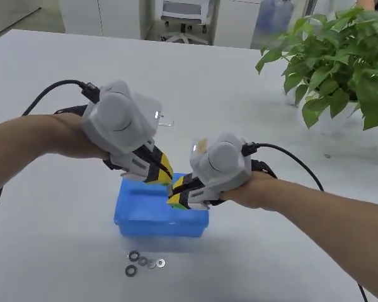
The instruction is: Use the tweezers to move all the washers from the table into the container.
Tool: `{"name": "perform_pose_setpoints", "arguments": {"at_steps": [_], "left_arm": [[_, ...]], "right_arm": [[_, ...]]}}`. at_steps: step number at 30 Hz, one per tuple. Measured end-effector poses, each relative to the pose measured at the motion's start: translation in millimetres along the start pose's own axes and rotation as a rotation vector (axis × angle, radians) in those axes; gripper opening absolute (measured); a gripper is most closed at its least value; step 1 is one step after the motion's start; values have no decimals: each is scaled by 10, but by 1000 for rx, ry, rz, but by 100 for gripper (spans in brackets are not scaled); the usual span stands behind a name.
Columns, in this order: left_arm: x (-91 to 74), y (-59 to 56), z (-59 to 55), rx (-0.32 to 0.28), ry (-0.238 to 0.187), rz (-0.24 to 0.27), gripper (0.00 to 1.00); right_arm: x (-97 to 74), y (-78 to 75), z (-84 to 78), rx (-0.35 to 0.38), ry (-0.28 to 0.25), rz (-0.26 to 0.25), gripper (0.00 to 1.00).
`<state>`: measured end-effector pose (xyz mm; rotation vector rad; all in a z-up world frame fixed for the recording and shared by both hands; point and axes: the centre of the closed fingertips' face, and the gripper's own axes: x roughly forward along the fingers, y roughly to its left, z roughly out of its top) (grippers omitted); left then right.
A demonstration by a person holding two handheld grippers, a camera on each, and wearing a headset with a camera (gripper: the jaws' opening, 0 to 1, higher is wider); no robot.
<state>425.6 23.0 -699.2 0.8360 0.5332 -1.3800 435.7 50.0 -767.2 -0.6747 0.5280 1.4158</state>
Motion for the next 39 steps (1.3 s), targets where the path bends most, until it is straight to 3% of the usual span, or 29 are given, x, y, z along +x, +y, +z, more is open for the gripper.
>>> {"name": "perform_pose_setpoints", "arguments": {"at_steps": [12,23,39], "left_arm": [[132,5,-103,-14,9,-17,6],[124,16,-95,-19,3,-16,6],[-30,39,-34,-16,3,-17,6]], "right_arm": [[117,-3,-141,-6,36,31,9],[105,-18,-136,-7,31,29,10],[-3,-41,-13,-16,4,10,11]]}}
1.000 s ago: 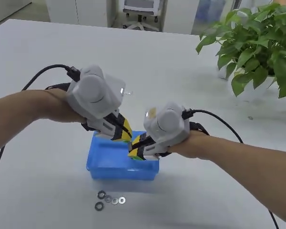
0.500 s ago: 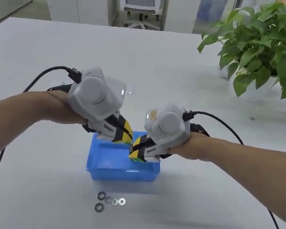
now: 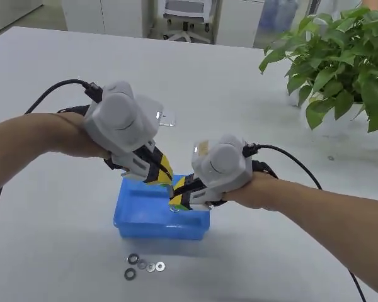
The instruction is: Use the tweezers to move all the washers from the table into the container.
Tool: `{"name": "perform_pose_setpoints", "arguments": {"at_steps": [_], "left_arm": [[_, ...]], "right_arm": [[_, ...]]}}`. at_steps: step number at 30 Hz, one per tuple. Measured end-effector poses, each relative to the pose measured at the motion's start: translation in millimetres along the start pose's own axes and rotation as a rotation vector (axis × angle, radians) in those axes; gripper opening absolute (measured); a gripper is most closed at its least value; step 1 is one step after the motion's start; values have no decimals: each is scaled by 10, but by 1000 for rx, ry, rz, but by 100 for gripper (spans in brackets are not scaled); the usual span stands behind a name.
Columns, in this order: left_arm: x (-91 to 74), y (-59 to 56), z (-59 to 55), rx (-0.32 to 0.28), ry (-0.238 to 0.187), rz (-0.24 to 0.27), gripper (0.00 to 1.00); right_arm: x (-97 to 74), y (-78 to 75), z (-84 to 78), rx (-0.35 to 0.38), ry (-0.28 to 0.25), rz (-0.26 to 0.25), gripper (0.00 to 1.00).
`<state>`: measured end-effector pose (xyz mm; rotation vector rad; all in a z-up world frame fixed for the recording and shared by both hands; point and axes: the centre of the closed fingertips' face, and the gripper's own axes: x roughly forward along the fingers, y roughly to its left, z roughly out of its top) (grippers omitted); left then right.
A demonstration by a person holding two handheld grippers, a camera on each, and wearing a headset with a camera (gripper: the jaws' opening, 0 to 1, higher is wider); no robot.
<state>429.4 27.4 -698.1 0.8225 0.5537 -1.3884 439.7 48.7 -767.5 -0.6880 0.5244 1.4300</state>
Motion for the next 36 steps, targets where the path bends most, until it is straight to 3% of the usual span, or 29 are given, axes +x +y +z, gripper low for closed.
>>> {"name": "perform_pose_setpoints", "arguments": {"at_steps": [18,36], "left_arm": [[-209,-114,125,-10,4,-7,6],[-411,-303,235,-14,17,-4,6]], "right_arm": [[-152,135,204,-24,-39,-2,11],[-249,319,408,-44,-78,-19,11]]}}
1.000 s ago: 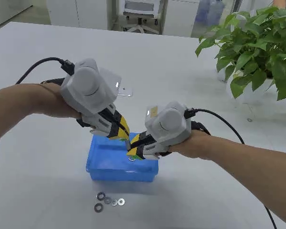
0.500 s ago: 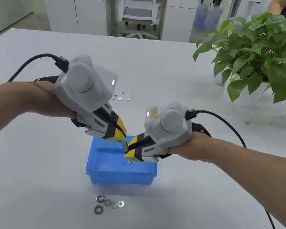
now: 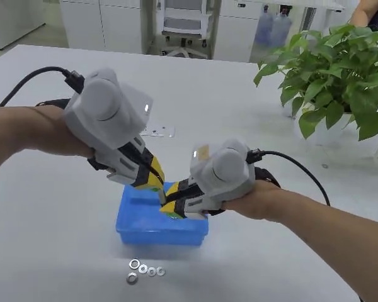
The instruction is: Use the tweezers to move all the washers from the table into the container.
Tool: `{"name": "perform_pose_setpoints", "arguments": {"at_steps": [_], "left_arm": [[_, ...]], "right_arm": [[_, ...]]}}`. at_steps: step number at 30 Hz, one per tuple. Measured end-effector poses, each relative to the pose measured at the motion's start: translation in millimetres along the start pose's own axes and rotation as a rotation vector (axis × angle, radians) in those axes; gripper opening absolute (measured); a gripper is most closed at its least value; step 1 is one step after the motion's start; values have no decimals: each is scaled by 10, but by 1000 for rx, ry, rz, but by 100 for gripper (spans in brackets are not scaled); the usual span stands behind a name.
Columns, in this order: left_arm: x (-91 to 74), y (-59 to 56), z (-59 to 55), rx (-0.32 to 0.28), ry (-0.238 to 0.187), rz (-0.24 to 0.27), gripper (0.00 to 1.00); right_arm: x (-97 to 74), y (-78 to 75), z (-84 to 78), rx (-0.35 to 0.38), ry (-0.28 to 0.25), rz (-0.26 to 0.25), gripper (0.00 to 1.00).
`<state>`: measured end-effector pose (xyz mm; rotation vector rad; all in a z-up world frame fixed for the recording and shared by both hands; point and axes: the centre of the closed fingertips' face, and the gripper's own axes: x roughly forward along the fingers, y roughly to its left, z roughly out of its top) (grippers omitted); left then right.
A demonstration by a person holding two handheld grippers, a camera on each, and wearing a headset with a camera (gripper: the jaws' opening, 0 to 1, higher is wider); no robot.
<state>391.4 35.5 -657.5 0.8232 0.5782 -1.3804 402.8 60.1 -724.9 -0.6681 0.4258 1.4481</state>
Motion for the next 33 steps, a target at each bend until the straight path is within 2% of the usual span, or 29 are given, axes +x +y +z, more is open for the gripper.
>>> {"name": "perform_pose_setpoints", "arguments": {"at_steps": [17,33], "left_arm": [[-24,-290,8,-2,14,-14,6],[60,-537,-48,0,30,-45,6]], "right_arm": [[-11,305,37,-16,-11,-1,11],[47,569,-41,-7,-7,12,11]]}}
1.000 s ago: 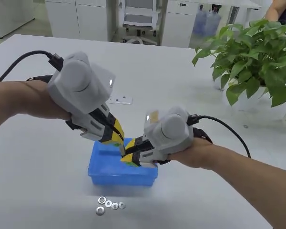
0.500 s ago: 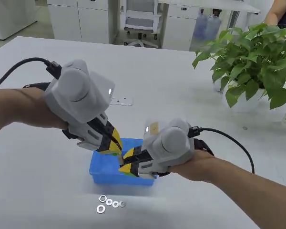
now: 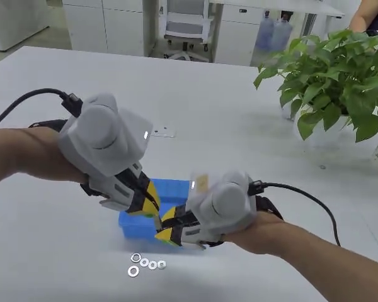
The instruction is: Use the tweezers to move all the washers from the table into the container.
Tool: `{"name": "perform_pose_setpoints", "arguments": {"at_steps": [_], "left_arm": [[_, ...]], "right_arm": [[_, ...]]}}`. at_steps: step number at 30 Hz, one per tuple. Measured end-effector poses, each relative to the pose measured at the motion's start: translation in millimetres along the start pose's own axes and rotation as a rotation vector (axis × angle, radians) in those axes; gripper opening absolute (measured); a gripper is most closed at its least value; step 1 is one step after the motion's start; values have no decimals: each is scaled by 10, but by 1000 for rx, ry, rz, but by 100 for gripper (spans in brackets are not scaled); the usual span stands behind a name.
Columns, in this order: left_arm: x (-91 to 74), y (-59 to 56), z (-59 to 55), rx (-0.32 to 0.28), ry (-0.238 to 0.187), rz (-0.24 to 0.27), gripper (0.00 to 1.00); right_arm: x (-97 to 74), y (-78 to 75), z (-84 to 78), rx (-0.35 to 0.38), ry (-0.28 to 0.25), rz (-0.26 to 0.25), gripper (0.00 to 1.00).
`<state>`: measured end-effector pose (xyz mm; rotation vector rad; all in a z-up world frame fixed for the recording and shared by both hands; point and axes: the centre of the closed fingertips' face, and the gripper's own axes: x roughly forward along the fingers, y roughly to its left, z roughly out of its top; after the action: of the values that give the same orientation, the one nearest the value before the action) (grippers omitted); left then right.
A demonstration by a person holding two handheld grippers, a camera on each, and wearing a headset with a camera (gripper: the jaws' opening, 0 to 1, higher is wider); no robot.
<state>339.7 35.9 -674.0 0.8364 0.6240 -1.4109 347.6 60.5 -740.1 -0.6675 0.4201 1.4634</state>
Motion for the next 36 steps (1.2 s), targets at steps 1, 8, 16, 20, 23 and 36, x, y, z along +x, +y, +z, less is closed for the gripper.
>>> {"name": "perform_pose_setpoints", "arguments": {"at_steps": [1,8,16,20,23,36], "left_arm": [[7,-11,-4,0,0,-2,6],[79,-97,-51,-2,8,-17,6],[165,-164,-98,2,15,-31,6],[205,-200,-125,3,22,-39,6],[233,-226,-141,8,24,-44,6],[331,-282,-207,-6,20,-63,6]], "right_arm": [[7,15,-6,1,0,2,11],[62,109,-71,10,2,8,11],[117,183,-147,13,9,17,11],[151,221,-190,14,15,19,11],[174,248,-215,13,21,22,11],[239,315,-314,10,40,38,11]]}}
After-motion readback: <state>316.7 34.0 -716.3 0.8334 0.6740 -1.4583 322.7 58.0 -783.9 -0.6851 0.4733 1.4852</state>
